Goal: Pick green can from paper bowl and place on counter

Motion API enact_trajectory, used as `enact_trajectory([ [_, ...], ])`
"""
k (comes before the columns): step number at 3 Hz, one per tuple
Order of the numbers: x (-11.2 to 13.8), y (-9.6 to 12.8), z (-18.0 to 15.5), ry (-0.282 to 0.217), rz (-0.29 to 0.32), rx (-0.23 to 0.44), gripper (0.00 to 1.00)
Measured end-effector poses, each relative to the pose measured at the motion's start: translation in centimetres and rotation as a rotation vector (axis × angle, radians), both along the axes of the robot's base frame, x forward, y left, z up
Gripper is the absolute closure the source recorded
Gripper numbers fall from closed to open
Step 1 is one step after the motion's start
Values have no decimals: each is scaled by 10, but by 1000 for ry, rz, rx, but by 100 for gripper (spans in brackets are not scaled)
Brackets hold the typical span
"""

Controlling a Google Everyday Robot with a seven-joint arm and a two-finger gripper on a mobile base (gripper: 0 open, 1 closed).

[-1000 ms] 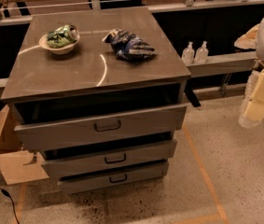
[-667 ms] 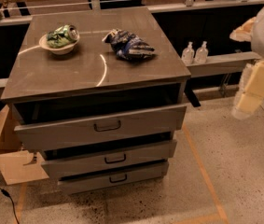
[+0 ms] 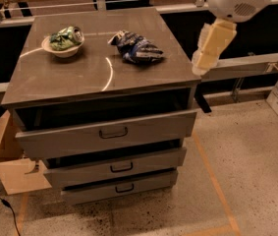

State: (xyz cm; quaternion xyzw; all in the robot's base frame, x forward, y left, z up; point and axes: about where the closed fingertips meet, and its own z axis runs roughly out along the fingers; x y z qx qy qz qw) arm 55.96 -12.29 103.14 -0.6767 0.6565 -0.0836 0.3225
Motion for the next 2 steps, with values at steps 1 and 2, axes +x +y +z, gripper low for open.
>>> enact_trajectory([
  [1, 27, 41, 0, -91, 98, 25, 0],
  [2, 56, 101, -4, -191, 199, 83, 0],
])
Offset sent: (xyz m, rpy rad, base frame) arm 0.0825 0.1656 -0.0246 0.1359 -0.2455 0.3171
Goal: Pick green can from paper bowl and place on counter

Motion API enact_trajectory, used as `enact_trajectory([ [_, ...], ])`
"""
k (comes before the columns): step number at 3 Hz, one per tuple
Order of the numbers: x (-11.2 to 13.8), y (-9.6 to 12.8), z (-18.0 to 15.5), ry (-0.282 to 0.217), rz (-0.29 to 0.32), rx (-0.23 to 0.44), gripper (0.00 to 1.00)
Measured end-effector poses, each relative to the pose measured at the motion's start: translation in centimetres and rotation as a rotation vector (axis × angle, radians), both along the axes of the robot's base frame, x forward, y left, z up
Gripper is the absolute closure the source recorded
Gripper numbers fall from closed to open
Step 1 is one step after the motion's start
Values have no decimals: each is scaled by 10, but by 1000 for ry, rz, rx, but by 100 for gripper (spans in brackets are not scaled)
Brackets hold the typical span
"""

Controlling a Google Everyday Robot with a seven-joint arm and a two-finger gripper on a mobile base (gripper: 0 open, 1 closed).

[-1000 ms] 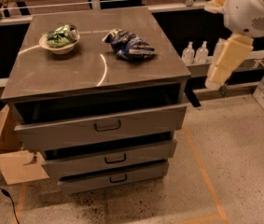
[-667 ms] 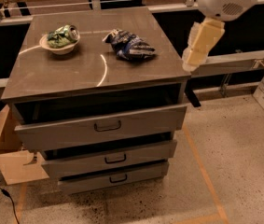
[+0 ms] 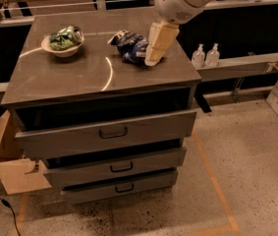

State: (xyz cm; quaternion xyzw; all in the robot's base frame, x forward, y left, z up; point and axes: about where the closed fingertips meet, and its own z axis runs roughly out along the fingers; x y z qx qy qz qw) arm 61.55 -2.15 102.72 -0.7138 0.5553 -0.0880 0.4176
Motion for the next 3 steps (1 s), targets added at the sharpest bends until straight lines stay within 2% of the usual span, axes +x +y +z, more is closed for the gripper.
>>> enact_trajectory([
  [1, 0, 0, 0, 0, 0, 0, 0],
  [2, 14, 17, -10, 40, -26, 92, 0],
  [3, 44, 44, -19, 90, -63, 246, 0],
])
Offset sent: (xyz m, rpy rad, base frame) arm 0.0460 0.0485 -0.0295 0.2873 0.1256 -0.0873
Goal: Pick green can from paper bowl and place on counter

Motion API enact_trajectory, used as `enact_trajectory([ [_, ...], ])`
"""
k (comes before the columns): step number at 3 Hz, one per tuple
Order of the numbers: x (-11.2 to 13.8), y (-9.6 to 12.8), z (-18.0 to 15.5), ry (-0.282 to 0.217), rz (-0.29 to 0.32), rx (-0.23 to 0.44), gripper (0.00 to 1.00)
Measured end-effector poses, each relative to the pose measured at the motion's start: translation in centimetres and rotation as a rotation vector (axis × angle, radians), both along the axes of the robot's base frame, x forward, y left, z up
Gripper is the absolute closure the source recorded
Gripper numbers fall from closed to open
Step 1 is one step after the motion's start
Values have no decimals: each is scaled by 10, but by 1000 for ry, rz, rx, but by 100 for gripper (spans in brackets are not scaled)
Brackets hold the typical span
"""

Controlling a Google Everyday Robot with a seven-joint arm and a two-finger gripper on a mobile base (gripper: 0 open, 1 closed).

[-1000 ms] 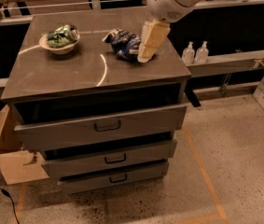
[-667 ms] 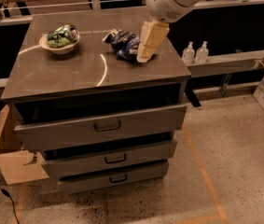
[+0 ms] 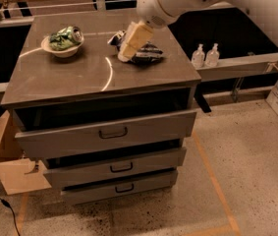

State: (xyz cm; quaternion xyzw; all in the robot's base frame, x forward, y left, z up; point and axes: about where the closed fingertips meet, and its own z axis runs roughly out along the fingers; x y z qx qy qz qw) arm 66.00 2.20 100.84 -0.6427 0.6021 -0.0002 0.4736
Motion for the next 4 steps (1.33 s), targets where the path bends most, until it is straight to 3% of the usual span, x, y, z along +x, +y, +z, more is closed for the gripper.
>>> enact_trajectory([
  [1, 30, 16, -6, 52, -39, 155, 0],
  [2, 54, 24, -14, 117, -88, 252, 0],
  [3, 77, 42, -25, 204, -122, 331, 0],
  [4, 94, 71, -37, 267, -144, 342, 0],
])
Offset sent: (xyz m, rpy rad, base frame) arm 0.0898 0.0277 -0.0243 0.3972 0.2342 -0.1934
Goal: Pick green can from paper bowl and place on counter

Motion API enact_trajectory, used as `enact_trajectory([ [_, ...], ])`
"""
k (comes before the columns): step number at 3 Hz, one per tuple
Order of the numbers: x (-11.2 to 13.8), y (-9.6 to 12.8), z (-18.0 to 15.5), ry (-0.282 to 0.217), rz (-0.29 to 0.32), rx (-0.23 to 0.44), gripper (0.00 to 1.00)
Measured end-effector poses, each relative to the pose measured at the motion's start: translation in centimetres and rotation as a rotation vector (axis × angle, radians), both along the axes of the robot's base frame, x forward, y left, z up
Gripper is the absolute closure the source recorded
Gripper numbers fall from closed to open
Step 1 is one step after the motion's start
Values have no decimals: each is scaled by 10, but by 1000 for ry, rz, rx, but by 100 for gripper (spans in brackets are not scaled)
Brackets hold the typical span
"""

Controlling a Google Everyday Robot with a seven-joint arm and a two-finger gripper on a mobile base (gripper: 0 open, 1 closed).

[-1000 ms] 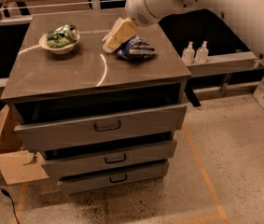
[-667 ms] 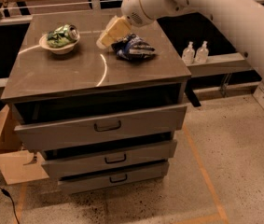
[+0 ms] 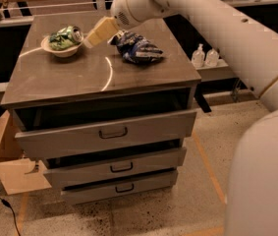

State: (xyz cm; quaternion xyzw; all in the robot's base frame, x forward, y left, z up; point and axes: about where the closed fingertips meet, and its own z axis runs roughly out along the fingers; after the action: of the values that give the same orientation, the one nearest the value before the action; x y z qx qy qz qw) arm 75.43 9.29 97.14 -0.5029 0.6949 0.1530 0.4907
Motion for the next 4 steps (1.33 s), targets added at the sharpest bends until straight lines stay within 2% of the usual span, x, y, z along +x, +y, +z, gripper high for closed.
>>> enact_trajectory([
  [2, 43, 75, -27, 80, -23, 66, 0],
  [3, 57, 99, -40, 104, -24, 128, 0],
  [4, 68, 113, -48, 112, -23, 176, 0],
])
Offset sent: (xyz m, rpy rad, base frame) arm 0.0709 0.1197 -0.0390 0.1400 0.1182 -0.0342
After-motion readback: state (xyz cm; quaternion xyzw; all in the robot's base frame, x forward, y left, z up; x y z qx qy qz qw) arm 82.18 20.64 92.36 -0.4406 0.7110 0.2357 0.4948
